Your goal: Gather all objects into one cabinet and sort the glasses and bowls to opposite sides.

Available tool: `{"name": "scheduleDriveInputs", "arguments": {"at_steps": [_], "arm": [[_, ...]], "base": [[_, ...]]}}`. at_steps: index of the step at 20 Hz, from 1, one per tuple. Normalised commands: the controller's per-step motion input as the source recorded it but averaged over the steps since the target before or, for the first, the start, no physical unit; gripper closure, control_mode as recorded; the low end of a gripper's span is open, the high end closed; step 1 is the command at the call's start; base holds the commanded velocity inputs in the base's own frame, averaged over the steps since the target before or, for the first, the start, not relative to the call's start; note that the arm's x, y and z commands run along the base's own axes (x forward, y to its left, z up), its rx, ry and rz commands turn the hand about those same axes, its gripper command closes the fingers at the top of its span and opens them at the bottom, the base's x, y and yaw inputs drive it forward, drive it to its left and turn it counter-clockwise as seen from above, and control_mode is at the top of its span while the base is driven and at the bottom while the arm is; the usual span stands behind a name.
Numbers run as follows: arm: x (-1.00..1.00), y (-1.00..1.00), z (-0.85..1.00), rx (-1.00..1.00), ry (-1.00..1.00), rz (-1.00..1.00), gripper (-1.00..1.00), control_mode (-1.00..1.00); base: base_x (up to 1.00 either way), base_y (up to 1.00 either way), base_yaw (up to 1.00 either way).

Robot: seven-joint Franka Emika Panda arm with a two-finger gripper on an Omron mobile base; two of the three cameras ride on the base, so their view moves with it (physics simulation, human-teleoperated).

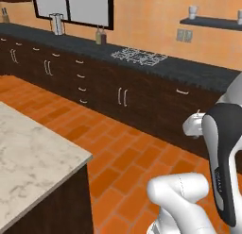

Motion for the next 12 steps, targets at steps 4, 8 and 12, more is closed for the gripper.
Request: {"name": "scheduleDriveInputs", "arguments": {"at_steps": [4, 8, 12], "arm": [[0.00, 0.00, 0.00, 0.00, 0.00, 0.00, -1.00, 1.00], [0.00, 0.00, 0.00, 0.00, 0.00, 0.00, -1.00, 1.00], [0.00, 0.00, 0.00, 0.00, 0.00, 0.00, -1.00, 1.00]], "base": [[0.01, -0.15, 0.73], [0.00, -0.31, 0.54], [0.00, -0.16, 0.30]]}}
